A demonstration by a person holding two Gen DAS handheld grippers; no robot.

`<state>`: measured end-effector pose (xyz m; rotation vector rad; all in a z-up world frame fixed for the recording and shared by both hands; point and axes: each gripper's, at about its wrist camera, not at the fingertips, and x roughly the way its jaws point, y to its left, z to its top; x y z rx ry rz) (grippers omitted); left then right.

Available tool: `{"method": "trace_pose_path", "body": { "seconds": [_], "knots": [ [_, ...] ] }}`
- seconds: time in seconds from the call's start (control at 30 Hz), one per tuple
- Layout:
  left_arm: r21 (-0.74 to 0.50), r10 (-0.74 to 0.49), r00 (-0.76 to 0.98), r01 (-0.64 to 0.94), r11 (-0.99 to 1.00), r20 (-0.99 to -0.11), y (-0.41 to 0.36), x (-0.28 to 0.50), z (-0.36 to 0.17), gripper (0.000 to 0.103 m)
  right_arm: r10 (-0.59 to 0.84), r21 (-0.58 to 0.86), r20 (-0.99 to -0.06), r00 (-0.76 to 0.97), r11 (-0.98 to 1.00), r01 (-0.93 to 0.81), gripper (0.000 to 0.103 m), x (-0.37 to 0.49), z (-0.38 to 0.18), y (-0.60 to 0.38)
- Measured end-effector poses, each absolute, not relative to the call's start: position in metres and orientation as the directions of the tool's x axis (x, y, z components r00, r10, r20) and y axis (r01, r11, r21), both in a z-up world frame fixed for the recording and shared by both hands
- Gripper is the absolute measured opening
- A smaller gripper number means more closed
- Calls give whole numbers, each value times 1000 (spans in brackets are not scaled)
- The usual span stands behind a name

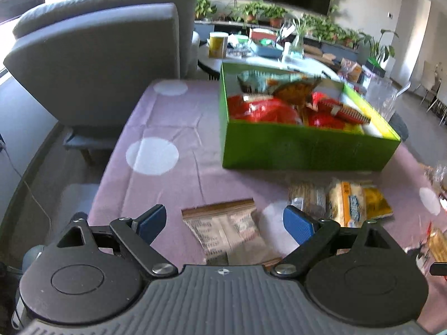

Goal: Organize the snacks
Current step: 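Move the right gripper to the wrapped bread roll while the left gripper returns to the pile, then grasp the beige biscuit packet with the left gripper while the right gripper holds the bread roll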

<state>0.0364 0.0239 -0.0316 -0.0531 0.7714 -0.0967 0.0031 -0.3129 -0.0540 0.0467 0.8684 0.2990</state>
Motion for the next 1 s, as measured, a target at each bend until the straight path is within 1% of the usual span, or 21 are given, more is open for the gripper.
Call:
{"method": "trace_pose_path", "body": {
  "seconds": [0.17,0.3,0.37,0.47,0.67,0.87,1.0],
  "knots": [
    [-47,-84,683,72,996,-725,16,43,-46,90,204,43,-759,618,963,-265,75,-1,-55,-289],
    [-35,-71,670,66,997,-739,13,47,-55,90,175,18,-746,643,970,-244,74,-2,-54,-289],
    [-36,-70,664,65,997,-744,13,48,-57,90,162,21,-736,657,976,-216,54,1,-52,-292],
    [-28,-68,657,70,997,-751,11,49,-61,90,169,60,-730,662,981,-184,47,4,-50,-296],
    [-9,-51,648,69,998,-760,9,52,-65,90,209,125,-707,675,977,-171,46,10,-48,-290],
    [8,-39,650,69,998,-759,6,55,-68,90,248,144,-690,680,968,-207,46,15,-43,-279],
    [9,-36,652,65,998,-758,6,56,-68,90,253,158,-693,675,967,-201,46,18,-44,-279]
  ]
}}
